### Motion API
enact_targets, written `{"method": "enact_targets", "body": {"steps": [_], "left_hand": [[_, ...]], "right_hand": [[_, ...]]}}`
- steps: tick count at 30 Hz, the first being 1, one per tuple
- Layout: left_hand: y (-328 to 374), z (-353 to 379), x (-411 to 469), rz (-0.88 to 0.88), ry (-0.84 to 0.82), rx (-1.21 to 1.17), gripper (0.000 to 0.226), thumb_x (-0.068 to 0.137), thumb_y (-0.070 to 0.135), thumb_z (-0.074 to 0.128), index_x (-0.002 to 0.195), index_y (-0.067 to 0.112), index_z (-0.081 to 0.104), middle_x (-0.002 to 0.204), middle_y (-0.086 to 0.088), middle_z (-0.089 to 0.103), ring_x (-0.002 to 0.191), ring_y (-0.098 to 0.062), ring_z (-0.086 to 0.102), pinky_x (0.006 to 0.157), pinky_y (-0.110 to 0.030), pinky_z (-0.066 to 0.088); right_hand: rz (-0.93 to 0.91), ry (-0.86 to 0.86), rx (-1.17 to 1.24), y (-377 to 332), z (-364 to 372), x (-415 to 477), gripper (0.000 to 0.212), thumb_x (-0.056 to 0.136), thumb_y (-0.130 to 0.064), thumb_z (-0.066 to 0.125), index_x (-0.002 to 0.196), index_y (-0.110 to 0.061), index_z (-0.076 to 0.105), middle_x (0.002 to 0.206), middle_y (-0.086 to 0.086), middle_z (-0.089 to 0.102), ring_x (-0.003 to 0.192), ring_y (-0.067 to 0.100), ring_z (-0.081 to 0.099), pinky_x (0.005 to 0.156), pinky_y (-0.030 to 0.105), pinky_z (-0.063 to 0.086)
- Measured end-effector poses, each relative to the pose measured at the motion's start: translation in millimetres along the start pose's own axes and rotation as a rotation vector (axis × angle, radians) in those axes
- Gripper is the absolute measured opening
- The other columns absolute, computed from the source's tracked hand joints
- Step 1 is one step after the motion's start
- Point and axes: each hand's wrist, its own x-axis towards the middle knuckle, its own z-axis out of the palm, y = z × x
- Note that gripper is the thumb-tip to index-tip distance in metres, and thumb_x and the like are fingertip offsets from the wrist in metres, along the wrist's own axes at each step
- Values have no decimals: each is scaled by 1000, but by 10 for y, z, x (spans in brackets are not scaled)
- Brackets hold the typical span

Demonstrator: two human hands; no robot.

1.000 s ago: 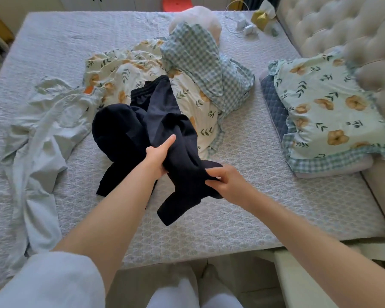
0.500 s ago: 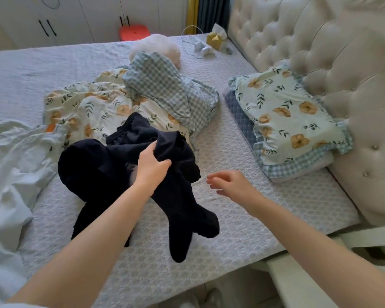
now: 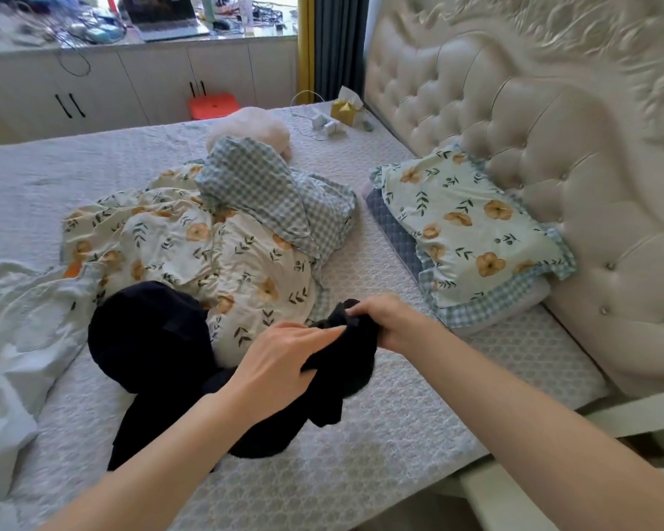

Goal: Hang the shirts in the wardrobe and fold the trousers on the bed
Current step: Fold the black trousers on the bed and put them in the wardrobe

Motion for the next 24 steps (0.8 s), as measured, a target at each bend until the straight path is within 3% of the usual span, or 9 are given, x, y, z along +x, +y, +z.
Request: {"method": "enact_targets", "body": {"steps": [3,5,8,12,15,18,20,22,24], "left_hand": [[3,40,-27,-19,-56,41,58,76,17,66,134,23,59,104,10,73,90,-10,66,86,-14,39],[34,32,-17,-70,-123,-12,65,81,28,67,143,35,47,115,15,69,105,-3,60,90,-8,36],[130,3,71,-269,-195,-206,68,89,47,62,147,52,28,112,16,69,97,-3,65,87,-19,49],[216,32,352,-624,37,-597,38,99,25,55,136,31,48,84,1,74,66,-16,71,69,-21,54],[179,42,569,-704,74,-488,20,99,22,54,118,20,62,71,0,73,61,-14,68,62,-21,53],[196,-11,776,-687,159,-367,10,97,34,57,105,33,62,66,3,69,65,-7,64,68,-30,51],[210,-79,913,-692,336,-299,18,98,43,50,108,32,61,75,3,65,77,-12,61,73,-35,50],[211,-175,1060,-765,526,-171,31,99,46,44,112,25,62,98,-2,64,99,-24,57,89,-45,47],[92,-181,1178,-957,514,-112,39,96,49,45,117,20,59,120,-11,56,116,-33,48,100,-49,38]], "right_hand": [[-145,69,-41,-36,-124,-71,27,81,17,56,104,5,65,93,19,67,85,33,66,81,43,55],[-248,42,-58,-94,-239,-169,35,83,17,55,112,2,66,101,20,69,90,32,67,85,40,56],[-392,-29,-35,-232,-396,-422,37,84,18,52,109,-4,69,94,13,72,82,23,69,76,31,57],[-498,-89,-44,-385,-573,-762,39,84,18,52,106,-10,71,93,7,74,84,19,71,72,28,58],[-556,-102,-30,-449,-734,-990,42,84,18,53,110,-10,71,101,9,74,93,22,70,80,30,58],[-618,-126,40,-564,-899,-1221,41,86,18,52,111,-9,70,107,9,73,98,23,70,85,31,57],[-664,-134,78,-667,-979,-1383,41,87,17,51,116,-6,68,111,9,72,102,23,69,87,31,56],[-718,-128,71,-781,-1039,-1537,41,88,16,51,116,-7,68,111,7,72,103,21,68,86,29,56],[-769,-102,31,-905,-1086,-1685,41,89,14,51,115,-11,69,111,4,72,103,18,69,86,28,56]]}}
